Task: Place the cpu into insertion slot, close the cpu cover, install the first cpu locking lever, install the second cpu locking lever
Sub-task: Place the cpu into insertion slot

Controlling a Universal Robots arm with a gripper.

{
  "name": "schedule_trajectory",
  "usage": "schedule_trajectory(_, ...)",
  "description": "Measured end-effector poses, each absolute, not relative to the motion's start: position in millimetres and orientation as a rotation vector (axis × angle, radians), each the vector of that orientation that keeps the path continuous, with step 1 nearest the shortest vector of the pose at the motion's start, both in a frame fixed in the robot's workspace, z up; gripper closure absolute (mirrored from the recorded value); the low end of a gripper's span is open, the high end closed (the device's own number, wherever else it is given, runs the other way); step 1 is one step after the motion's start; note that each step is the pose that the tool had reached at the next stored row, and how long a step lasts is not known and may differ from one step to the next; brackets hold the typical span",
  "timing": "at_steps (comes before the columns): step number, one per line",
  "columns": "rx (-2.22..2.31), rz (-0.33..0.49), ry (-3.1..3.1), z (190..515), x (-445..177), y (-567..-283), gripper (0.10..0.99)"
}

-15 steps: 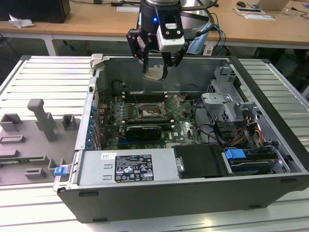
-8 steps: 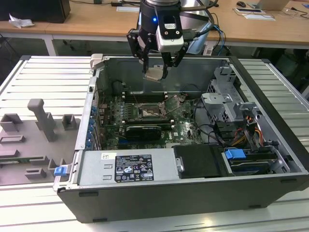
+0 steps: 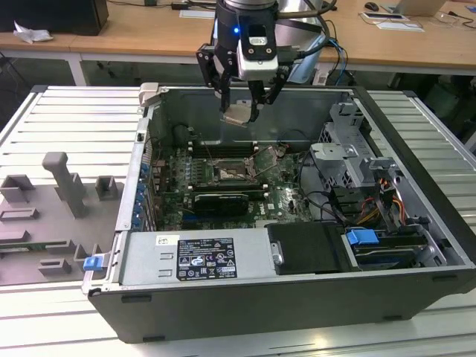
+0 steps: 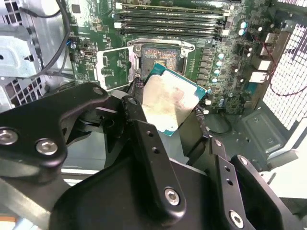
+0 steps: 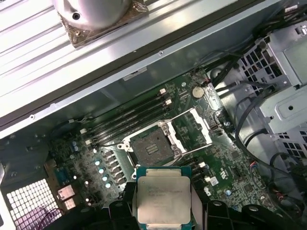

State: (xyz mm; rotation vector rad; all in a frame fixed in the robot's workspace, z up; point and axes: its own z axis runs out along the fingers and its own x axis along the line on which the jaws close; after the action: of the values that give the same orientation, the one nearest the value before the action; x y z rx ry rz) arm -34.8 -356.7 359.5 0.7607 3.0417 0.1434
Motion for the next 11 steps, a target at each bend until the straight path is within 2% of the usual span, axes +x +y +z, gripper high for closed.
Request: schedule_trajectory(11,1.014,0.142,2.959,357.3,-34.8,-356.7,0.549)
